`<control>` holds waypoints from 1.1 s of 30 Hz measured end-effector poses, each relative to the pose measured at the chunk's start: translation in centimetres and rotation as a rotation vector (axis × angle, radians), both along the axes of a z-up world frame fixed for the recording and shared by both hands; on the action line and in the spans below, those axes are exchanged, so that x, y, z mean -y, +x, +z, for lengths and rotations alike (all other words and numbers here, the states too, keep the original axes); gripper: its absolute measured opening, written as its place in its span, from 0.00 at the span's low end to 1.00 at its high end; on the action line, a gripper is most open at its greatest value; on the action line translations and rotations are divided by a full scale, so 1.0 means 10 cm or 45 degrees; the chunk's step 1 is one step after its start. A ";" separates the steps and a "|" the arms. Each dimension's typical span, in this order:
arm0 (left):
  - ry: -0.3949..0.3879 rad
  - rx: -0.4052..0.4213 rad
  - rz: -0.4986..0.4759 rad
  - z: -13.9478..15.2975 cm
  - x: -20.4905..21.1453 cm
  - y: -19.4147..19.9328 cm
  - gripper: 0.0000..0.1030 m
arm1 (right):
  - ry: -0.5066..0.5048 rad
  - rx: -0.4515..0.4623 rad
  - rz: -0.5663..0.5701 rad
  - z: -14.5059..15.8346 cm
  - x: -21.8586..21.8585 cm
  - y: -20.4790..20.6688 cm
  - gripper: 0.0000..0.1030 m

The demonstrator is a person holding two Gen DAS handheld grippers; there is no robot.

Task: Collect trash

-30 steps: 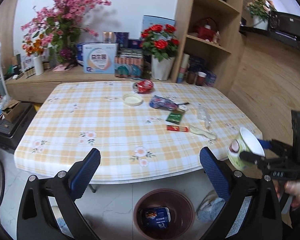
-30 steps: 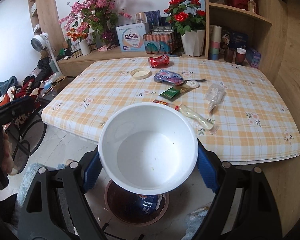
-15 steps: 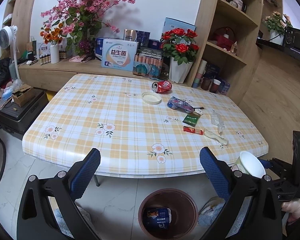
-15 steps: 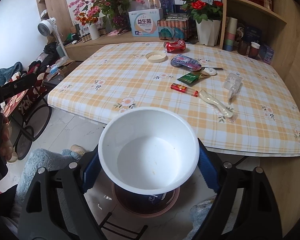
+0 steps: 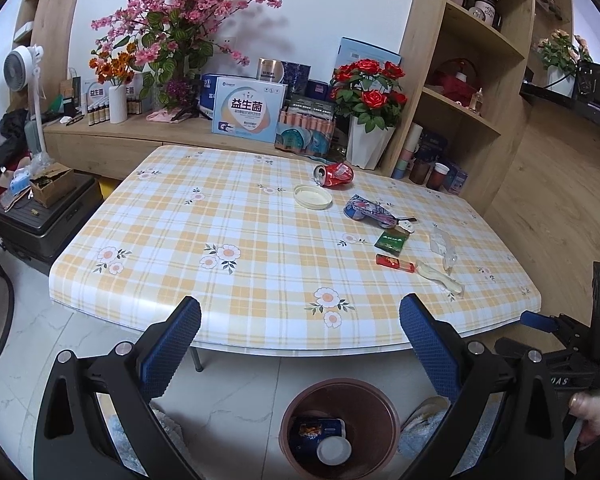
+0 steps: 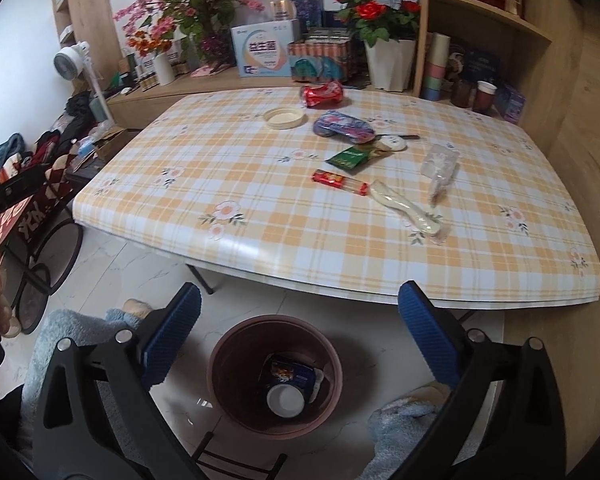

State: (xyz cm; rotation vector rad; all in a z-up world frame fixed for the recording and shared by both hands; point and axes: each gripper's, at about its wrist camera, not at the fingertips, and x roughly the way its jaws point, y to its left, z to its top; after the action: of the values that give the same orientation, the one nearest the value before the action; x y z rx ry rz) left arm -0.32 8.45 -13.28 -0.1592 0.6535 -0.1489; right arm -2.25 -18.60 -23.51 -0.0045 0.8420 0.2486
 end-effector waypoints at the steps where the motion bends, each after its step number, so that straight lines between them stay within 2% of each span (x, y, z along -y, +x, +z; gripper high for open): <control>1: 0.004 0.002 0.001 0.00 0.00 0.00 0.94 | -0.003 0.003 -0.015 0.00 0.03 0.01 0.94; 7: 0.030 -0.003 0.000 -0.04 0.01 0.03 0.94 | -0.018 0.021 -0.085 0.01 0.21 0.04 0.95; 17: 0.074 -0.014 -0.001 -0.09 0.10 0.10 0.94 | -0.037 0.031 -0.119 -0.02 0.31 0.10 0.94; 33: 0.111 -0.064 -0.002 -0.26 0.17 0.44 0.94 | -0.027 -0.009 -0.195 -0.19 0.53 0.41 0.95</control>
State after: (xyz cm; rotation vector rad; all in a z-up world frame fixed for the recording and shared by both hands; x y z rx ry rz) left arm 4.06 6.73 -15.89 -0.0791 0.7087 -0.1179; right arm 1.85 -23.92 -25.38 0.0407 0.8473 0.0959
